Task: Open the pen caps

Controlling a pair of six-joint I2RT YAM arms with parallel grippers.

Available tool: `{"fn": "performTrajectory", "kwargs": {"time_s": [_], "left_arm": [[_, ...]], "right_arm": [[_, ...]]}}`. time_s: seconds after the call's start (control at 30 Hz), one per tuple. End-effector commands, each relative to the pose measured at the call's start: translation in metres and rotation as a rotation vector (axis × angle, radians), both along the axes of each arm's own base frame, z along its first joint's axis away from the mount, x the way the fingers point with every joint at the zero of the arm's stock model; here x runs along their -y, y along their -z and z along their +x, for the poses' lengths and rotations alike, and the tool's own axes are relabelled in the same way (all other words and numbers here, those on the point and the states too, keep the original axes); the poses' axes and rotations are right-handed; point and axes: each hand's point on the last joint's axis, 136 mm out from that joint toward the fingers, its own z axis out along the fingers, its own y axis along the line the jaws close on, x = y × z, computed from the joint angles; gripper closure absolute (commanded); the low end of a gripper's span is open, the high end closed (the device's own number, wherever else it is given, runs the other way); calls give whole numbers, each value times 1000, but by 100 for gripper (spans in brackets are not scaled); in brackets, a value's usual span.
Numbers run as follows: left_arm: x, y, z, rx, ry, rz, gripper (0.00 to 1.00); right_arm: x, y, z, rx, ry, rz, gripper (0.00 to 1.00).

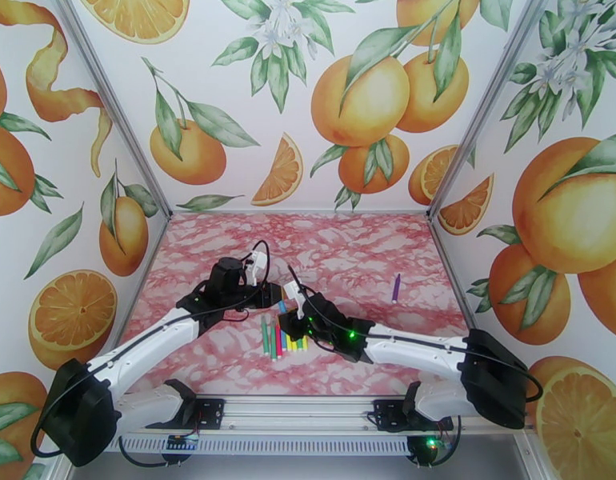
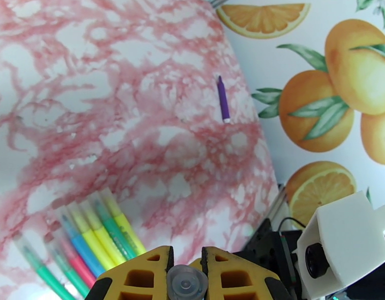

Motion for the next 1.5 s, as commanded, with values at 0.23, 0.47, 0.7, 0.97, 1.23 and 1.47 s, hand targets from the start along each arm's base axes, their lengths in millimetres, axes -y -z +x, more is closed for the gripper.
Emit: {"fn": "performTrajectory", "kwargs": {"time_s": [0.23, 0.47, 0.7, 0.97, 1.23, 1.47], "left_arm": [[-40, -25, 51, 141, -256, 109, 100], [-46, -29, 57, 147, -289, 126, 100], [-58, -32, 61, 157, -328, 160, 100], [-70, -35, 63, 164, -366, 171, 100], [-83, -43, 63, 179, -424, 164, 100], [-94, -44, 62, 171, -464, 160, 100]], "right_arm": [[12, 15, -20, -21, -42, -59, 100], [14, 17, -19, -22, -34, -66, 100], [18, 19, -19, -21, -23, -69, 100], [23, 22, -20, -20, -9, -76, 100], [30, 23, -18, -17, 25, -72, 100], [33, 27, -17, -16, 37, -78, 100]]}}
